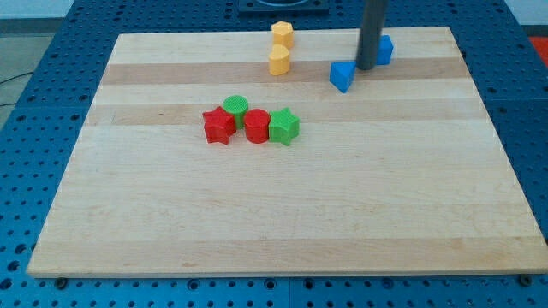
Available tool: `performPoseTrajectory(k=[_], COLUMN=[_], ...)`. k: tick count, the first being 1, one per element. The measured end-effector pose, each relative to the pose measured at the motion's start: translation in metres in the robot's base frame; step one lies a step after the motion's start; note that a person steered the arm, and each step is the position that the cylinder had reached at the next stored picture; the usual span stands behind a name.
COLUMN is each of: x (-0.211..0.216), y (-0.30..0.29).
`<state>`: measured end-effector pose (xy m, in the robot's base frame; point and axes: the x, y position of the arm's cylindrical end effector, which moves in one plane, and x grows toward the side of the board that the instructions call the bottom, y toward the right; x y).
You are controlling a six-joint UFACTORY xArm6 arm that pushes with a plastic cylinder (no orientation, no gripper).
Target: Move the blue triangle above the green star
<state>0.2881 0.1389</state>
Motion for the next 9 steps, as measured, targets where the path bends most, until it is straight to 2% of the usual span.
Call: performPoseTrajectory(k=[1,2,3,4,5,6,8,9], x=[0.007,0.026,0.035,0.042,0.047,0.061,0.058,0.077], y=[-0.050,-0.050,0.008,0.011,-0.026,-0.021,-0.101,-0.097])
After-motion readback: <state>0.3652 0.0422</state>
